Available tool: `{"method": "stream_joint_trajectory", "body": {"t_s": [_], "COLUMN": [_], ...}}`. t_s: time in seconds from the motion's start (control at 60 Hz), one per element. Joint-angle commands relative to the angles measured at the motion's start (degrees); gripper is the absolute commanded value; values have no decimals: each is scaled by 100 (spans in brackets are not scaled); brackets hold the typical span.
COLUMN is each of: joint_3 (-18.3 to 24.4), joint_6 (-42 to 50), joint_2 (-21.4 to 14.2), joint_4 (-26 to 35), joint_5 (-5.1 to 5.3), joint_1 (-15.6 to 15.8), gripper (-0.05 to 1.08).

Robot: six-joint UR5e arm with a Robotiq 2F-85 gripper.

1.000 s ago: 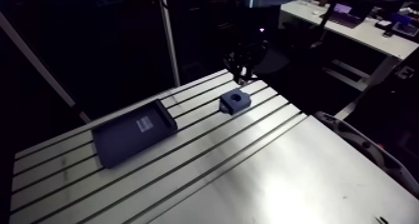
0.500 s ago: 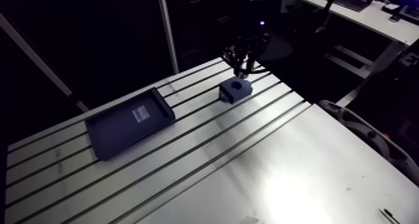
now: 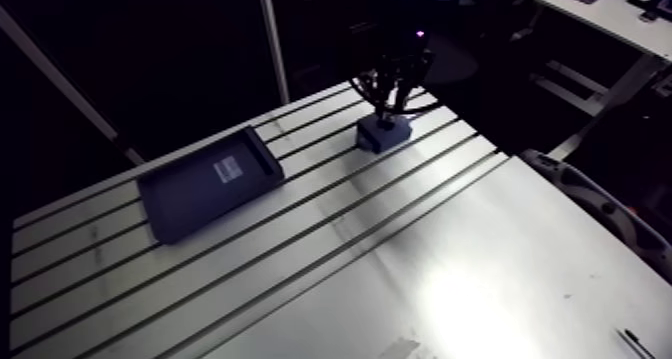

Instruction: Pick up the bearing and press it into the housing until flush.

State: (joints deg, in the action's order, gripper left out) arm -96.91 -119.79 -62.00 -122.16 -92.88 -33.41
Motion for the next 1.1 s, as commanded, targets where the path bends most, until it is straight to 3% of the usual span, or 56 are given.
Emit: {"method": "stream_joint_trajectory", "body": {"t_s": [0.017,1.1], "joint_3": [8,115], "joint_6": [27,73], "joint_2": [42,220], "joint_4": [-7,-23], "joint_5": [-5,-15], "joint_1": [61,62], "gripper": [67,67]}}
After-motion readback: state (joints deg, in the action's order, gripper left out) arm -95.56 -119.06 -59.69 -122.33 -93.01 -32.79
